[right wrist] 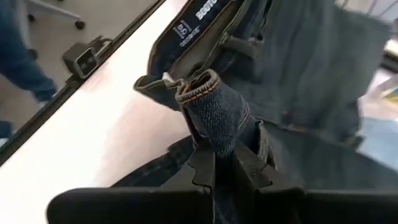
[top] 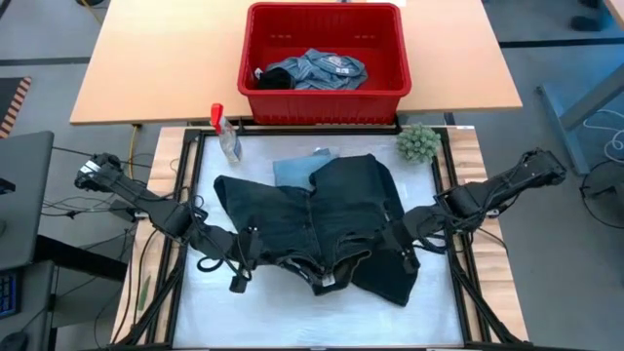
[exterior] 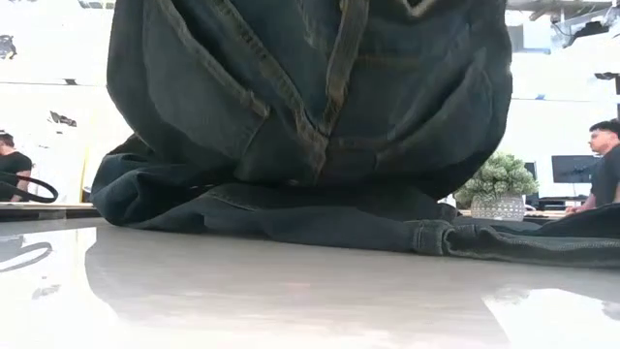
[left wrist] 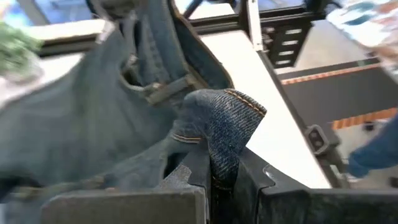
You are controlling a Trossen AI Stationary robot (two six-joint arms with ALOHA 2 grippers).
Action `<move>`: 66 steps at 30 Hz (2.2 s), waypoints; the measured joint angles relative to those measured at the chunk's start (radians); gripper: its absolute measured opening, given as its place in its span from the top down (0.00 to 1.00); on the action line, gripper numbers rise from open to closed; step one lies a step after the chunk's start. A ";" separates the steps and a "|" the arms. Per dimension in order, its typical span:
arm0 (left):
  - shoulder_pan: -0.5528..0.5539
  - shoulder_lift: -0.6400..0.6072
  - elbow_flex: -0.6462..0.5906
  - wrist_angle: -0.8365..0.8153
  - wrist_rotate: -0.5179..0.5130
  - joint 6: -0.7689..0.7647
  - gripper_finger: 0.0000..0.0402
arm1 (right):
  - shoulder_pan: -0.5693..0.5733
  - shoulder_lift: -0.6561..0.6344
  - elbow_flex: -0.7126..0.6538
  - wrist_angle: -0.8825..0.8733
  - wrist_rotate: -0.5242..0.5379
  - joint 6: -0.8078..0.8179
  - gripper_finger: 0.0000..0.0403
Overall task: Fold Laundry from Bin
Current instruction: Fold the black pants from the red laundry bin
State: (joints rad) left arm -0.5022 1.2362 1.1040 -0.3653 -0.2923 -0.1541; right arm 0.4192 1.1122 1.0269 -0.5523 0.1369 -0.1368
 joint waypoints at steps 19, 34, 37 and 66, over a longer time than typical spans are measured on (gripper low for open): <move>0.157 -0.040 0.342 -0.321 -0.491 0.330 0.96 | -0.271 -0.007 0.213 0.082 0.257 -0.243 0.89; 0.376 -0.014 0.006 -0.194 -0.633 -0.837 0.96 | -0.533 0.024 0.017 0.132 0.482 0.869 0.89; 0.356 0.045 -0.070 -0.065 -0.623 -0.959 0.96 | -0.482 0.062 -0.033 0.210 0.486 0.944 0.89; 0.330 0.111 -0.084 0.803 -0.517 -0.473 0.96 | -0.321 0.241 -0.044 0.932 0.384 0.969 0.86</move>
State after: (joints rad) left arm -0.1722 1.3473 1.0200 0.4375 -0.8092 -0.6269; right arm 0.0982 1.3527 0.9829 0.3797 0.5205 0.8322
